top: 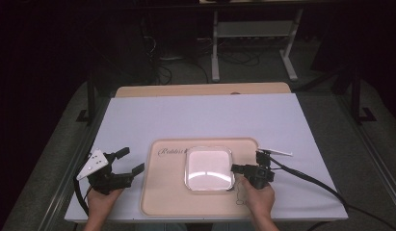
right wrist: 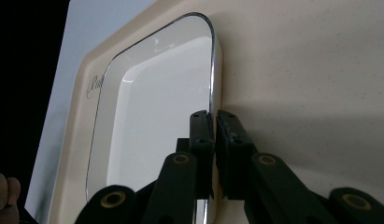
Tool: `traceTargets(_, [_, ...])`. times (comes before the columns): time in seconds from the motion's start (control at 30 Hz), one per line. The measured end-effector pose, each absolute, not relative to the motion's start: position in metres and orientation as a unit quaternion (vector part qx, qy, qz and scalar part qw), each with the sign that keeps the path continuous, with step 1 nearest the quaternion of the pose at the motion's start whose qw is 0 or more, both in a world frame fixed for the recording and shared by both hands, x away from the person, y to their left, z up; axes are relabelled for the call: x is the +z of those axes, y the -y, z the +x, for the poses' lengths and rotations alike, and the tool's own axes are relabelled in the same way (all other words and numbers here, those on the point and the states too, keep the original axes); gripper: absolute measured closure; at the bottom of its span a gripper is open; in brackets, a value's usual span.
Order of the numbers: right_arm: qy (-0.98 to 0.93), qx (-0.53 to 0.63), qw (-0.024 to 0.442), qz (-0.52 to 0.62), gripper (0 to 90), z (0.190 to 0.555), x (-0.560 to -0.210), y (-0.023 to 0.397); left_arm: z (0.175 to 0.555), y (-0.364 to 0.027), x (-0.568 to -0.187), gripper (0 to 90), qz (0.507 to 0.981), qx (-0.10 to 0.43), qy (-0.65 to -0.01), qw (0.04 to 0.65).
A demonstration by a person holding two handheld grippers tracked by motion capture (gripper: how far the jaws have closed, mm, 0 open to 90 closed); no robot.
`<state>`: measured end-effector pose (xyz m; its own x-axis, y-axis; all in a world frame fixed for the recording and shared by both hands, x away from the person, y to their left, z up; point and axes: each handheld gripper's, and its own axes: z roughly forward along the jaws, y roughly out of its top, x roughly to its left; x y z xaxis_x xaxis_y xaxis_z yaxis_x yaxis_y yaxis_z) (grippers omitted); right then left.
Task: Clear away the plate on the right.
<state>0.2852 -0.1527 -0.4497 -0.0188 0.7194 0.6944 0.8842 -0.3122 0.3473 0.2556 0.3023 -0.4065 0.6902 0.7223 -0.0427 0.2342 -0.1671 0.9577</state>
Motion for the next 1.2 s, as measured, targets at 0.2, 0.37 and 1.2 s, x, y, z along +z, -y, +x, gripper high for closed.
traceTargets(0.2, [0.576,-0.422,0.096,-0.693,84.7,0.282,-0.450,0.152,0.256,-0.303,-0.407,16.8,0.731,0.218,-0.328,0.557])
traceTargets(0.37, [0.576,-0.424,0.095,-0.692,85.0,0.279,-0.450,0.153,0.256,-0.302,-0.407,16.8,0.733,0.219,-0.326,0.556])
traceTargets(1.2, [0.590,-0.508,0.039,-0.626,54.5,0.271,-0.432,0.174,0.256,-0.303,-0.407,16.8,0.734,0.218,-0.325,0.556])
